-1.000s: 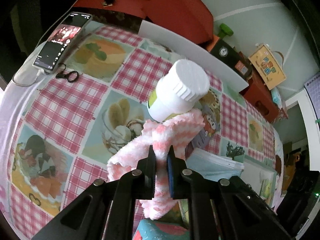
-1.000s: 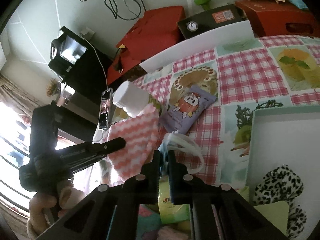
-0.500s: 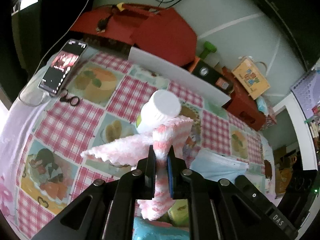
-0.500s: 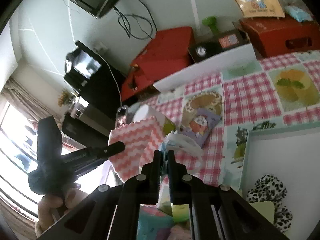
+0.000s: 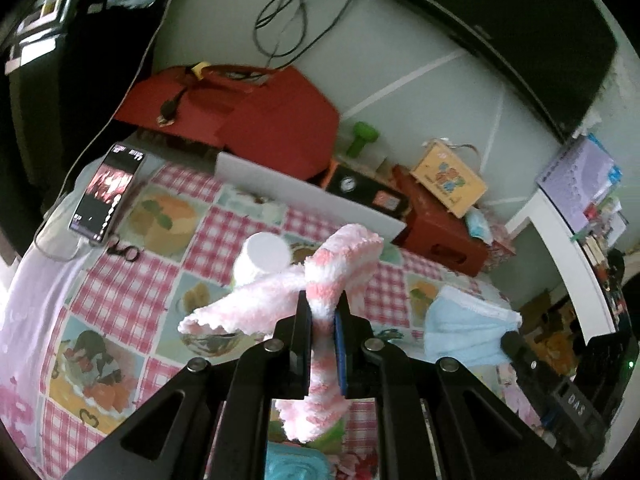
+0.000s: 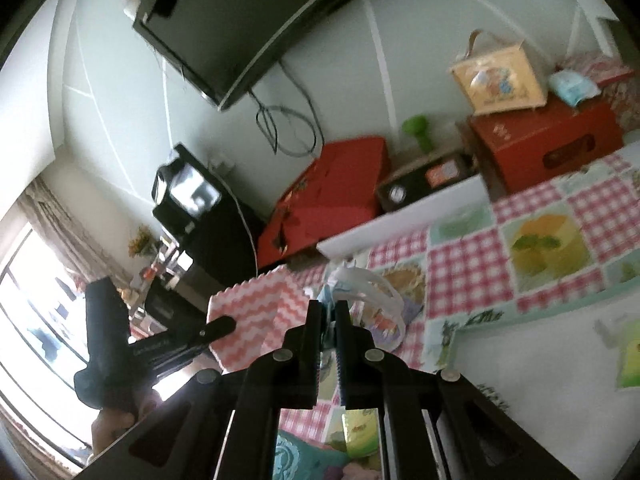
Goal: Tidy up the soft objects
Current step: 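Grasp the blue face mask with the right tool while the left tool lifts the pink towel, then carry the pink towel and blue mask with both tools over the white tray, then open the right tool to drop the mask while the left tool releases the pink towel, then move both open tools back toward the pile of soft items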
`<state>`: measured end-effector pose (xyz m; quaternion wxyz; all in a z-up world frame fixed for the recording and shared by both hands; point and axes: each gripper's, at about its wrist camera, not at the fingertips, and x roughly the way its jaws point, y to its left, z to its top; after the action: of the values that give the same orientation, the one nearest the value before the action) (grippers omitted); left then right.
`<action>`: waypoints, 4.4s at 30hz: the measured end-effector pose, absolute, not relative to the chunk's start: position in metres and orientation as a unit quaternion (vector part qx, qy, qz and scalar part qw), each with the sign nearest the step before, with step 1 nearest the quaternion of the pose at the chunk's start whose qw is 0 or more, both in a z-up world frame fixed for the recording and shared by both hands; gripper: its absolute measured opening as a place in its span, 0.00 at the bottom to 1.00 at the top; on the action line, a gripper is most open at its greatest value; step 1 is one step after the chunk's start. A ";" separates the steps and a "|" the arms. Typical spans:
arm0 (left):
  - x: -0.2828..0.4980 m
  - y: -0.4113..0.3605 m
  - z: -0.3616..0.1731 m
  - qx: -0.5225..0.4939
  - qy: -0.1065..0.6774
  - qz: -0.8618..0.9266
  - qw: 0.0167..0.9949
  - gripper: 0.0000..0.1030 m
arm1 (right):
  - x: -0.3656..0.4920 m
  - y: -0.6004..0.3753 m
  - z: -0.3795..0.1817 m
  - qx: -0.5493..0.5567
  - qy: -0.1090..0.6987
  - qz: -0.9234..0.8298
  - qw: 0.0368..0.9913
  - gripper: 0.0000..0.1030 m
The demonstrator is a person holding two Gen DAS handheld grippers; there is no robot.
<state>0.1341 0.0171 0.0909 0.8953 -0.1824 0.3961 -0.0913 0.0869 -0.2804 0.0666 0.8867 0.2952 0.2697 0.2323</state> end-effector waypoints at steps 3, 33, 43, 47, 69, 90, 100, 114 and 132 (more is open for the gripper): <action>0.131 0.004 0.097 -0.173 0.390 -0.112 0.897 0.09 | 0.079 -0.299 0.073 0.300 0.253 0.211 0.895 0.07; 0.125 -0.187 0.033 -0.032 0.468 -0.279 0.838 0.09 | 0.034 -0.454 0.043 0.375 0.228 -0.009 0.899 0.07; 0.130 -0.208 -0.004 -0.016 0.501 -0.280 0.819 0.10 | 0.071 -0.447 -0.018 0.391 0.333 -0.010 0.858 0.07; 0.131 -0.214 -0.021 -0.009 0.523 -0.276 0.806 0.10 | 0.079 -0.441 -0.032 0.385 0.365 -0.009 0.848 0.08; 0.131 -0.222 -0.039 0.013 0.560 -0.262 0.786 0.21 | 0.085 -0.436 -0.043 0.310 0.449 -0.093 0.833 0.22; 0.138 -0.194 -0.008 -0.004 0.525 -0.212 0.824 0.84 | 0.087 -0.422 -0.027 0.232 0.460 -0.140 0.845 0.77; 0.151 -0.172 -0.014 -0.022 0.516 -0.160 0.841 0.98 | 0.089 -0.415 -0.028 0.185 0.466 -0.162 0.850 1.00; 0.152 -0.166 -0.014 -0.040 0.508 -0.154 0.846 0.98 | 0.090 -0.414 -0.030 0.186 0.467 -0.168 0.848 1.00; 0.164 -0.108 0.007 -0.049 0.505 -0.113 0.854 0.98 | 0.101 -0.379 -0.016 0.148 0.463 -0.123 0.865 1.00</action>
<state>0.1639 -0.1077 0.0070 0.8542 -0.0493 0.5052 -0.1128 0.1012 -0.3789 -0.0162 0.8652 0.1481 0.4630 -0.1225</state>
